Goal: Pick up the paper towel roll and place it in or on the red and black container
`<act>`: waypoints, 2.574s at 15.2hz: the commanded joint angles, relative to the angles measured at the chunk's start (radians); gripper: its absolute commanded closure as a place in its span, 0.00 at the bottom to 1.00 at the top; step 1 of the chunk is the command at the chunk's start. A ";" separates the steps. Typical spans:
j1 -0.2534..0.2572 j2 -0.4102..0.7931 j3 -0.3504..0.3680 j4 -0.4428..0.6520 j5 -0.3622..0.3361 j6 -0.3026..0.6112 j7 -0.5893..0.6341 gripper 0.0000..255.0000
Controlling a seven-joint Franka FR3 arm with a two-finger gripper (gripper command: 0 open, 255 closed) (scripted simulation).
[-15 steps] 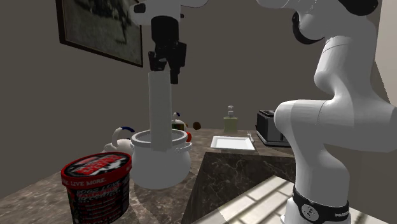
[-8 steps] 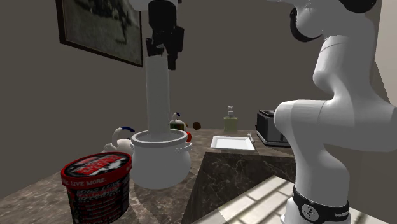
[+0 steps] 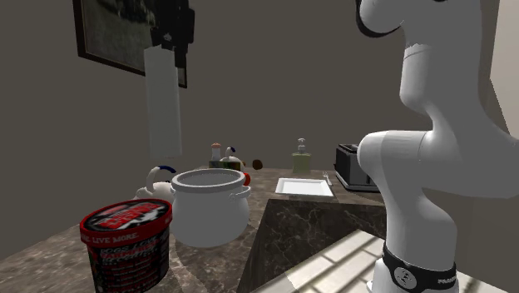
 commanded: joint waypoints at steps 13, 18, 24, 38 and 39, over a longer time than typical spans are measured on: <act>-0.218 0.472 -0.069 0.528 0.346 -0.179 -0.148 1.00; -0.139 0.402 -0.078 0.355 0.288 -0.067 -0.138 1.00; -0.082 0.344 -0.079 0.198 0.243 0.045 -0.124 1.00; -0.024 0.278 -0.075 -0.056 0.194 0.251 -0.106 1.00; -0.024 0.278 -0.075 -0.056 0.194 0.251 -0.106 1.00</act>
